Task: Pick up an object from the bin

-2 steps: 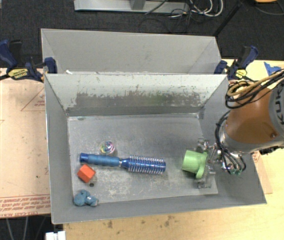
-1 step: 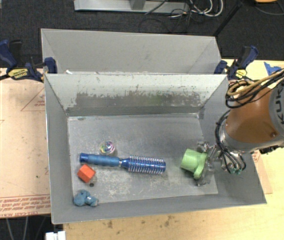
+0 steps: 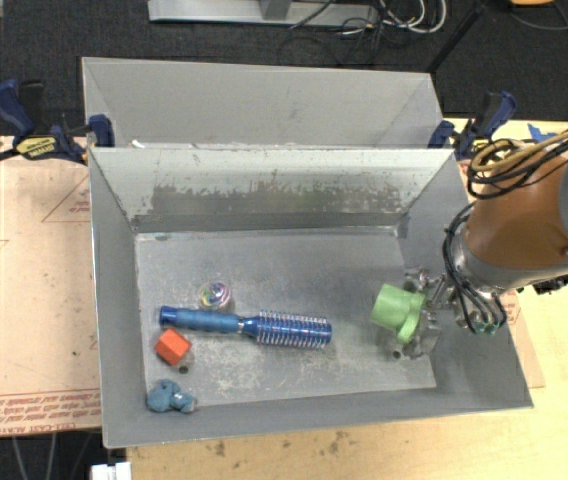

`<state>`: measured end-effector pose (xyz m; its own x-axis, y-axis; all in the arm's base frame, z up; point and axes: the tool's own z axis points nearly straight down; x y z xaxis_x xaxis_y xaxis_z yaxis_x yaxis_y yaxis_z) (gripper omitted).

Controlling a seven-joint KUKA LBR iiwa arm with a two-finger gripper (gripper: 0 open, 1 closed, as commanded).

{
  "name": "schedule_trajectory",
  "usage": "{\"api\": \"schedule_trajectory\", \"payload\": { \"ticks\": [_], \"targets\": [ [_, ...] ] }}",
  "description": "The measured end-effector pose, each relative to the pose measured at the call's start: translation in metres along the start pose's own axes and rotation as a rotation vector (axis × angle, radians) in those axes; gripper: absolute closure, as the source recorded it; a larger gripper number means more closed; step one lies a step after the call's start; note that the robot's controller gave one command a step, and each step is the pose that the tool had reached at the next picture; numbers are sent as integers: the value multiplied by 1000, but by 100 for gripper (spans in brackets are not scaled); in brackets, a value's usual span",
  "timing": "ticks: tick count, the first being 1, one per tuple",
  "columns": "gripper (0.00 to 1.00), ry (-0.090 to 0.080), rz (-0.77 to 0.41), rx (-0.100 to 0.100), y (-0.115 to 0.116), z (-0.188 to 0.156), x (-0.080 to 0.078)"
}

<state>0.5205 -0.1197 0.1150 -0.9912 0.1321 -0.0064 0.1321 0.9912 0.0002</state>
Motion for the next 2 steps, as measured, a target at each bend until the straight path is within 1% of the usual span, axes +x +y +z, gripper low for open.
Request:
{"api": "schedule_trajectory", "payload": {
  "ticks": [1,2],
  "targets": [
    [100,4,-1,0,0,-3,0],
    [100,-3,-3,0,1,-70,-3]
  ]
}}
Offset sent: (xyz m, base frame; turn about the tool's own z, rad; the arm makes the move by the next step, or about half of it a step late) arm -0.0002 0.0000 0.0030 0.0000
